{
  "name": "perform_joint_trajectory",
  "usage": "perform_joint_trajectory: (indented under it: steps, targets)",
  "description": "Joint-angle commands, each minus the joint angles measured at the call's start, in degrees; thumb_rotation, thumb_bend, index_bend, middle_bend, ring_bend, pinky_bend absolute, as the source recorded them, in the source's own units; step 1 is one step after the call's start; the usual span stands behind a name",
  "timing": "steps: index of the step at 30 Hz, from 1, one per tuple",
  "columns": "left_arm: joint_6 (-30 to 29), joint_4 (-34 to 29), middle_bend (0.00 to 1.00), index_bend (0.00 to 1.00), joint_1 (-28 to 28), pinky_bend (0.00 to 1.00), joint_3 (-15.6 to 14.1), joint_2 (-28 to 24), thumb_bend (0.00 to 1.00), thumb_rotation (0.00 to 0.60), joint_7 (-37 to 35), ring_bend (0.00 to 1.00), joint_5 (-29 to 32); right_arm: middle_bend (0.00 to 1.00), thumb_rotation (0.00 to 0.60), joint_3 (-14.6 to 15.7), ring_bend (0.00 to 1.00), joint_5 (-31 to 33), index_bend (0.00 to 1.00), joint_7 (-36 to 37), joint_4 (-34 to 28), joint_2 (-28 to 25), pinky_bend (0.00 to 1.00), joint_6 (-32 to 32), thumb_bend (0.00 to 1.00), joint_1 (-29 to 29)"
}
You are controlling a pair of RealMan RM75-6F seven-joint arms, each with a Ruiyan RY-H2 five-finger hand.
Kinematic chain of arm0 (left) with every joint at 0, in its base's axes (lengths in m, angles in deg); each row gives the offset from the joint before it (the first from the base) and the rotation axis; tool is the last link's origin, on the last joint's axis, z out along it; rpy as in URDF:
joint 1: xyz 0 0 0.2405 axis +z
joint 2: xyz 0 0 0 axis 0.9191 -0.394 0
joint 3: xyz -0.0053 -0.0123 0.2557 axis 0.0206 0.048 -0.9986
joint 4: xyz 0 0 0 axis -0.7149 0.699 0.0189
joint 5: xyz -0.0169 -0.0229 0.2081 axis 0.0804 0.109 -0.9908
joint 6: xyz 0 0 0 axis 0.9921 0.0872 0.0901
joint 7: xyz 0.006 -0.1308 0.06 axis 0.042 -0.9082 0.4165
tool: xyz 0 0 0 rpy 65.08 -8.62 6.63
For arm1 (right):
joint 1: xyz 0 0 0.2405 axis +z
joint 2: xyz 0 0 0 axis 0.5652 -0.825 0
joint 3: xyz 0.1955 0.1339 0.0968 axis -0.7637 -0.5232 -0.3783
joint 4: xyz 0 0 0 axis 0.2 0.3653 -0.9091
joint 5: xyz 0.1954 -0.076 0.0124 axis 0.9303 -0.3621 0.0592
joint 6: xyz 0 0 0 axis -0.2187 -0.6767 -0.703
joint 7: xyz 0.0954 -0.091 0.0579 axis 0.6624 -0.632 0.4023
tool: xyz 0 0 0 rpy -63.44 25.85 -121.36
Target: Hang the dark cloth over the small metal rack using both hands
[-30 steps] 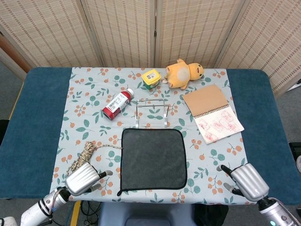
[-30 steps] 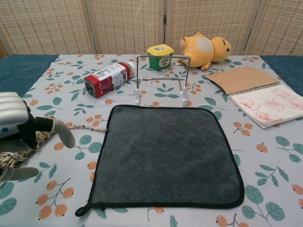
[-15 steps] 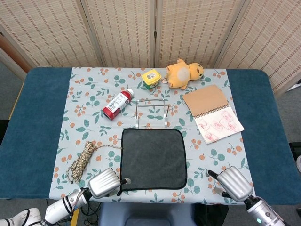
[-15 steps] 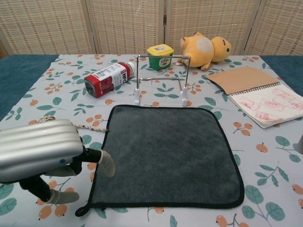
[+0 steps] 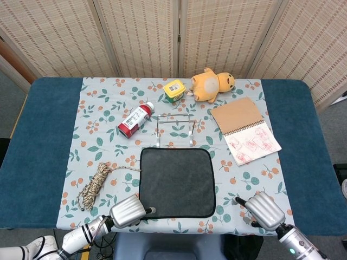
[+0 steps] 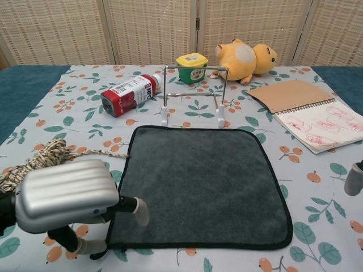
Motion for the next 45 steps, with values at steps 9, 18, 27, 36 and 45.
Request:
perform_joint_trajectory:
  steps: [9,18,27,36,45]
  targets:
    - [-0.9,2.9,1.0,0.34,-1.3,0.99,-0.4,3.2,0.25,0.6,0.3,0.93,0.8,0.93,0.6,0.5,0.89,1.3,0.36,0.9,0.9,0.5,0.96,0.2,0.21,0.2]
    - [-1.3,4.7,1.0,0.37,-2.3,1.0,-0.4,5.3,0.25,0.6,-0.3,0.94,1.8,0.93,0.6,0.8,0.89,2.0,0.36,1.7,1.7,0.9,0.96,0.8,0.21,0.1]
    - [-1.1,5.9,1.0,0.41,-3.4,1.0,-0.8,6.4,0.25,0.6,-0.9,0.94,2.6,0.93,0.6,0.9,0.89,2.5,0.36,2.4,2.4,1.2,0.96,1.3,0.21,0.1]
    - [-1.4,6.8,1.0,0.47,-4.1,1.0,-1.0,7.0,0.36,0.6,-1.5,0.95,3.4,0.93,0.6,0.9,0.89,3.1,0.36,2.8,2.9,1.6,0.96,1.5,0.21,0.2]
    - [-1.6,7.4,1.0,0.53,-4.6,1.0,-1.2,7.3,0.43,0.6,-2.3,0.95,4.3,0.93,0.6,0.7,0.89,2.9,0.36,2.1,3.5,3.2,0.96,0.3,0.26,1.4]
